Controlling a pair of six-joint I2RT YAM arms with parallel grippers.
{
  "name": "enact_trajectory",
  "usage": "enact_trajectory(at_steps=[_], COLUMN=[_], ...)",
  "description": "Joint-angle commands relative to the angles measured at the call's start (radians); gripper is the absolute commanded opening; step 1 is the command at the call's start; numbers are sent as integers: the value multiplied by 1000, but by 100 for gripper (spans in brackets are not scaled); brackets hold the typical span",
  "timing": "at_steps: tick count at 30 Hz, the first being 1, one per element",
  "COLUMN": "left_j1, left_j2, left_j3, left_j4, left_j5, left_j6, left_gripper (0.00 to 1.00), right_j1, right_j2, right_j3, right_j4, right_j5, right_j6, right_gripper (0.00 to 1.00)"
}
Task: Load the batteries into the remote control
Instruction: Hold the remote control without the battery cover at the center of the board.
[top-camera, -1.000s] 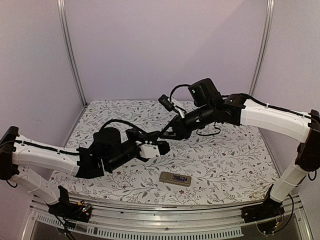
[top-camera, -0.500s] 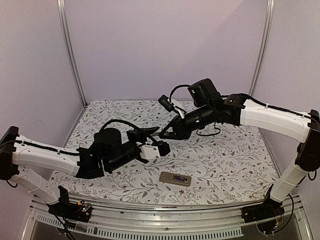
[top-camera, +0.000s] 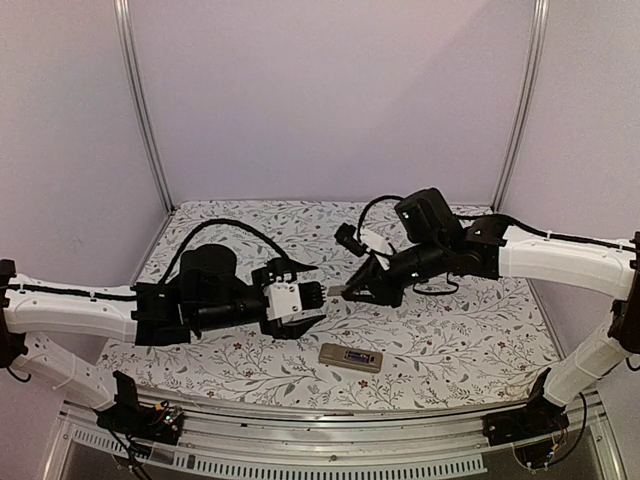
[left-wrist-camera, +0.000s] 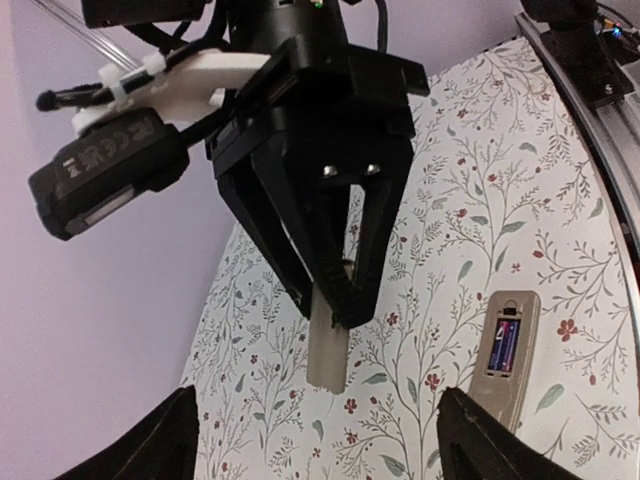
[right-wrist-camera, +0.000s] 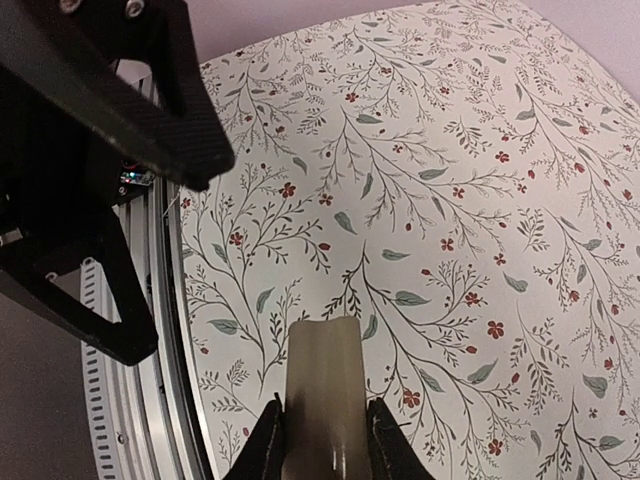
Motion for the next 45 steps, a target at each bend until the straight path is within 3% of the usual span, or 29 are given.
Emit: enact_trajectory(at_steps=[1, 6, 10, 13, 26, 38, 45], left_j1=[62, 86, 109, 122, 200, 197, 175], left_j2=[43, 151, 260, 341, 590, 661, 676], left_j3=[32, 29, 78, 114, 248, 257, 247], left_j4=[-212, -252, -330, -343, -364, -325, -321], left_j5=[168, 198, 290, 333, 565, 539, 458], left_j6=[-116, -107, -108, -96, -68, -93, -110], left_gripper=[82, 83, 89, 100, 98, 83, 58], right_j1=[0, 39, 47, 49, 48, 29, 28], right_j2=[-97, -187, -190, -148, -164, -161, -162], right_j3=[-181, -407, -484, -513, -633, -627, -628], right_j4=[123, 277, 336, 354, 476, 479, 499], right_j5=[34, 77, 115, 109, 99, 76, 73], right_j6=[-171, -248, -203, -171, -181, -205, -202], right_gripper=[7, 4, 2, 1, 0, 0, 0])
